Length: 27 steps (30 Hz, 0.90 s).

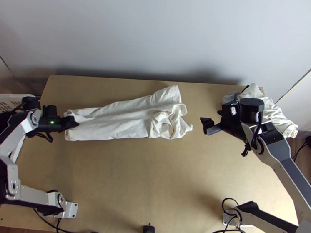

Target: Fold the t-shirt

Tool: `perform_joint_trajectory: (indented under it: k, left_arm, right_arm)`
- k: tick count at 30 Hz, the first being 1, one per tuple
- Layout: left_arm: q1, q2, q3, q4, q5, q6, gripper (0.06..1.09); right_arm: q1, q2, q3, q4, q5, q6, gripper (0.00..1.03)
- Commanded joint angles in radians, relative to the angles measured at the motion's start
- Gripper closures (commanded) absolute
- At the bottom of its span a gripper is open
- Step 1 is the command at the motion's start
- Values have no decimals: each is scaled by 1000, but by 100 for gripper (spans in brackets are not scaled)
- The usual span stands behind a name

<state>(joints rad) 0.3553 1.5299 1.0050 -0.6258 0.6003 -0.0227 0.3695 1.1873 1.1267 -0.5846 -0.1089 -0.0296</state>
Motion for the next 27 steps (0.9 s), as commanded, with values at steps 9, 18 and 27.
perform_joint_trajectory:
  k: [9,18,27]
  left_arm:
    - [-174,-126,49,-86,-82,20,105]
    - [-332,-122,47,8,-102,-91,105]
    - [-443,-82,78,117,-114,-187,105]
  right_arm:
    - [37,-9,-41,25,2,42,5]
    - [39,-40,-61,25,2,53,5]
    - [54,-45,-77,28,2,73,5]
